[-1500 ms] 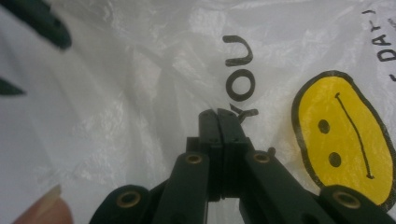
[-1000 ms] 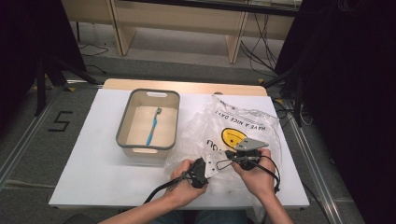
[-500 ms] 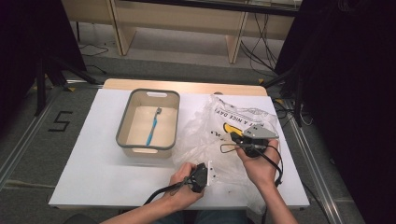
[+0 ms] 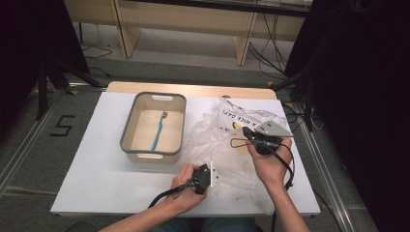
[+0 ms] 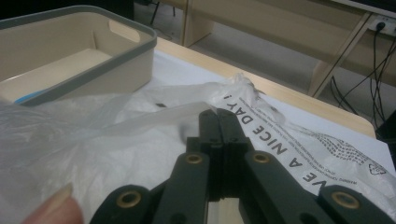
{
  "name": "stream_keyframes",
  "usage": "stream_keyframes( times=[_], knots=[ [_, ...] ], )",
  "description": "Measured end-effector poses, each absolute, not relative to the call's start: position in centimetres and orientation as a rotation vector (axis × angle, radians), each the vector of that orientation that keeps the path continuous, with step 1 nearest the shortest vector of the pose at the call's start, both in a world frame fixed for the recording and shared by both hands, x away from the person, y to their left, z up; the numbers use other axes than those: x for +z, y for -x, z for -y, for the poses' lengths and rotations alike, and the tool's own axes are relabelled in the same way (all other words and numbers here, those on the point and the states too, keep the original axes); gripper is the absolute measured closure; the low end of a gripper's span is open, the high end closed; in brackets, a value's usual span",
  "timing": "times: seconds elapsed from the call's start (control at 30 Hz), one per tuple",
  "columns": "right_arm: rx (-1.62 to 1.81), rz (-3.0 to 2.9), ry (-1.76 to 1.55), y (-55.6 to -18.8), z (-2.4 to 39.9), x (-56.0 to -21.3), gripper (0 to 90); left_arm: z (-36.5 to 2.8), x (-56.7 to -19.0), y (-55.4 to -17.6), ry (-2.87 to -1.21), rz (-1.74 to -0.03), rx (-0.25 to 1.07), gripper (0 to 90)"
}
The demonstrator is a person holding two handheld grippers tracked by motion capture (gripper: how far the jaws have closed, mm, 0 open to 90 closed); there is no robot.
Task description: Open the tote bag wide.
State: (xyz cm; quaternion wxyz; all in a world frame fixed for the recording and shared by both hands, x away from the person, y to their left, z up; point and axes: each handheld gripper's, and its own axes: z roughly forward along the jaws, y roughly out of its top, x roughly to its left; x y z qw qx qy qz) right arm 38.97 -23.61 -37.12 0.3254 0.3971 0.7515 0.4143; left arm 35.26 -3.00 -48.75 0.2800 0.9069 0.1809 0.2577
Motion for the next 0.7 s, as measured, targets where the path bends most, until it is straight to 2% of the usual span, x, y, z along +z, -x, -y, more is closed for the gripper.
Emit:
stream_keyframes(
  times=[0.33,0.7],
  knots=[
    [1.076,-1.973,-1.051,-39.0,23.4,-37.4,90.0,2.0,-48.5,-36.4,-2.398,-0.558,0.704,88.3],
    [1.064,-1.985,-1.077,-39.3,22.8,-38.0,90.0,1.8,-48.0,-36.1,-2.352,-0.592,0.634,89.5]
  ],
)
